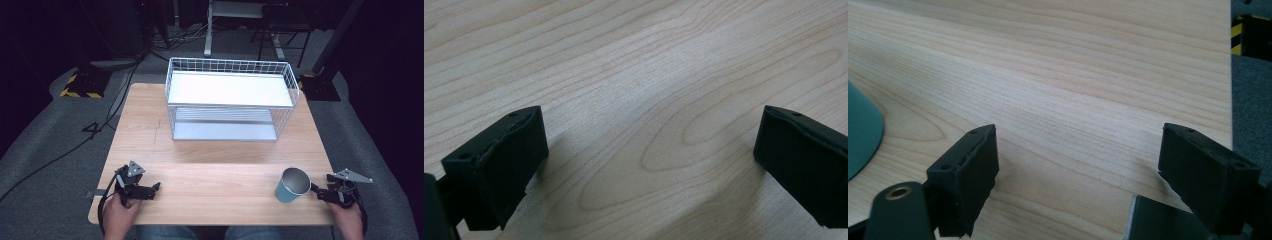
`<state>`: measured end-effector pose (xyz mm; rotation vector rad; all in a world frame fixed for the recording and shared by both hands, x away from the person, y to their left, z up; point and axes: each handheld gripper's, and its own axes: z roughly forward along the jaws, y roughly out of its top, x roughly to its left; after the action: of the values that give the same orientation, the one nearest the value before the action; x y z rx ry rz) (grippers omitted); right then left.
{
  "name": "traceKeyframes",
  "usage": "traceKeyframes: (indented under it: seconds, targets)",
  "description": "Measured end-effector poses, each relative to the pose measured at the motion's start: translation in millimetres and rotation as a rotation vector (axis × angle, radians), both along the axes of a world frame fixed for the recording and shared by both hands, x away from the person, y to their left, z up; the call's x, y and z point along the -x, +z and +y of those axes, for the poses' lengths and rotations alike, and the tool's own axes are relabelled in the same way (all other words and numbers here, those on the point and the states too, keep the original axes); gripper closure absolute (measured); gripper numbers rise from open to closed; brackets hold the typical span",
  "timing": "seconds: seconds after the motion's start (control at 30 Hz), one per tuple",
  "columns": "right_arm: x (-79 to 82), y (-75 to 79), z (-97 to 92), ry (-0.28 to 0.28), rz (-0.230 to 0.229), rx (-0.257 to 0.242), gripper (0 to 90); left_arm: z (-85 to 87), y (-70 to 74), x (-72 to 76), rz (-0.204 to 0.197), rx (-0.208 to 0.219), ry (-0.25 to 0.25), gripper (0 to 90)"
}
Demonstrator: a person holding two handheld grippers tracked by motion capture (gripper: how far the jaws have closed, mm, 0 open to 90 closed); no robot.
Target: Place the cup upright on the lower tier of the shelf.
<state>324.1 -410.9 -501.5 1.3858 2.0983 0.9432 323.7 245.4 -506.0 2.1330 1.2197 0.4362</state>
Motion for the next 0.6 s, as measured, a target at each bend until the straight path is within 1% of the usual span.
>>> traceKeyframes:
  seconds: [0.07, 0.27, 0.33, 0.37, 0.4, 0.43, 0.5, 0.53, 0.57, 0.6]
  targets:
    - [2.6, 2.7, -0.9, 0.002, -0.018, -0.008, 16.7, 0.0, 0.0, 0.0, 0.0, 0.0, 0.0, 1.3]
    - [12.2, 9.7, -2.4, 0.014, -0.04, -0.043, 16.4, -0.4, -0.2, -0.3, 0.0, 0.004, 0.006, 1.3]
    - [14.4, 11.0, -2.6, 0.015, -0.046, -0.048, 16.4, -0.6, -0.2, -0.4, 0.002, 0.004, 0.008, 1.3]
    - [19.4, 14.1, -2.0, 0.015, -0.057, -0.06, 16.4, -0.8, -0.2, -1.0, -0.002, 0.002, 0.014, 1.3]
    - [19.4, 14.1, -2.0, 0.015, -0.057, -0.06, 16.4, -0.8, -0.2, -1.0, -0.002, 0.002, 0.014, 1.3]
    - [25.1, 17.7, -0.8, 0.018, -0.065, -0.072, 16.4, -0.9, 0.0, -1.9, 0.0, 0.001, 0.013, 1.3]
    - [29.4, 19.9, 0.3, 0.022, -0.077, -0.077, 16.4, -1.8, -0.2, -2.6, -0.001, 0.004, 0.021, 1.3]
    - [29.4, 19.9, 0.3, 0.022, -0.077, -0.077, 16.4, -1.8, -0.2, -2.6, -0.001, 0.004, 0.021, 1.3]
    - [31.6, 21.0, 1.4, 0.025, -0.078, -0.083, 16.4, -1.6, 0.3, -3.5, 0.006, 0.002, 0.016, 1.3]
    - [34.3, 22.3, 2.7, 0.028, -0.074, -0.084, 16.4, -2.1, 0.1, -4.2, 0.003, 0.003, 0.021, 1.3]
